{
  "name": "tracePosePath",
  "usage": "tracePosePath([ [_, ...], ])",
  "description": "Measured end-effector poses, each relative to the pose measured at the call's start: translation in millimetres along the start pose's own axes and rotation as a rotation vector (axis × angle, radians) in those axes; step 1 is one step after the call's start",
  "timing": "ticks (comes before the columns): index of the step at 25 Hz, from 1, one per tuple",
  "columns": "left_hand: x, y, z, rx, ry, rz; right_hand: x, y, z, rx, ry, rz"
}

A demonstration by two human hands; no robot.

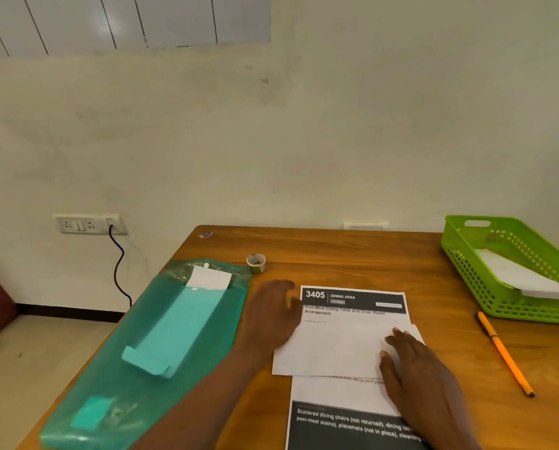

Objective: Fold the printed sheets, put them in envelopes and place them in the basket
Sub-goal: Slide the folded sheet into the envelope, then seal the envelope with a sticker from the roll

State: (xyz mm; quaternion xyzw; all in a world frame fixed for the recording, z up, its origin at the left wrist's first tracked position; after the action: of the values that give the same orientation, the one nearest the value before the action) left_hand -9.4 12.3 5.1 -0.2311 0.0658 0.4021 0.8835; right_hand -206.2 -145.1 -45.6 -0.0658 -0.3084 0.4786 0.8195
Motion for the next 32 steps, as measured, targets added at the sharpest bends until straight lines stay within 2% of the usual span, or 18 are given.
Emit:
tracePosePath([
  [2, 19, -39, 3, -0.120, -0.303, -0.068, -4, -1, -3, -0.089, 0.006, 0.061],
  [3, 29, -58, 0, -0.105, -0.463, -0.101, -4, -1, -5, -0.134, 0.012, 0.090],
  [5, 51, -89, -9, 0.045, -0.648, -0.067, -3, -2, -6, -0.203, 0.026, 0.133],
  [8, 69, -113, -26, 0.219, -0.750, -0.027, -10, -4, -10, -0.222, 0.013, 0.106],
  [12, 72, -125, -43, 0.259, -0.789, 0.011, -14, -2, -12, -0.238, -0.009, 0.088],
  [14, 73, -128, -48, 0.248, -0.722, 0.025, -14, -1, -12, -0.254, -0.029, 0.099],
  [16, 60, -119, -45, 0.149, -0.503, 0.011, -14, 1, -9, -0.270, -0.061, 0.097],
  [18, 32, -88, -35, 0.105, -0.060, 0.075, -9, 2, -3, -0.281, -0.085, 0.109],
  [21, -15, -21, -34, 0.253, 0.592, 0.229, 4, 7, 9, -0.284, -0.118, 0.183],
  [23, -34, 16, -42, 0.320, 0.846, 0.262, 10, 10, 15, -0.269, -0.134, 0.245],
  [25, -45, 40, -48, 0.349, 0.931, 0.241, 13, 13, 18, -0.228, -0.161, 0.288],
  [27, -52, 53, -54, 0.341, 0.918, 0.196, 16, 15, 17, -0.177, -0.186, 0.334],
  [30, -57, 60, -54, 0.276, 0.920, 0.109, 20, 16, 14, -0.114, -0.244, 0.394],
  [32, -58, 62, -52, 0.224, 0.837, 0.029, 21, 15, 12, -0.100, -0.292, 0.402],
])
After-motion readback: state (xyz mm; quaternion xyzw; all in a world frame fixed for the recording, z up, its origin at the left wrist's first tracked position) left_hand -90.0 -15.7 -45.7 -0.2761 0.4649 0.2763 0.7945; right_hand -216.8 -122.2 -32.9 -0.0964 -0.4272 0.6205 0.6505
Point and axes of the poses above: each hand's wrist, its own y-axis away from the middle knuckle, its own z-axis out of the back of the hand, x = y × z, the point moved 4 cm from there along -y, towards the middle knuckle, and after that the axes turned 13 degrees about -y, right-handed, at the moved point
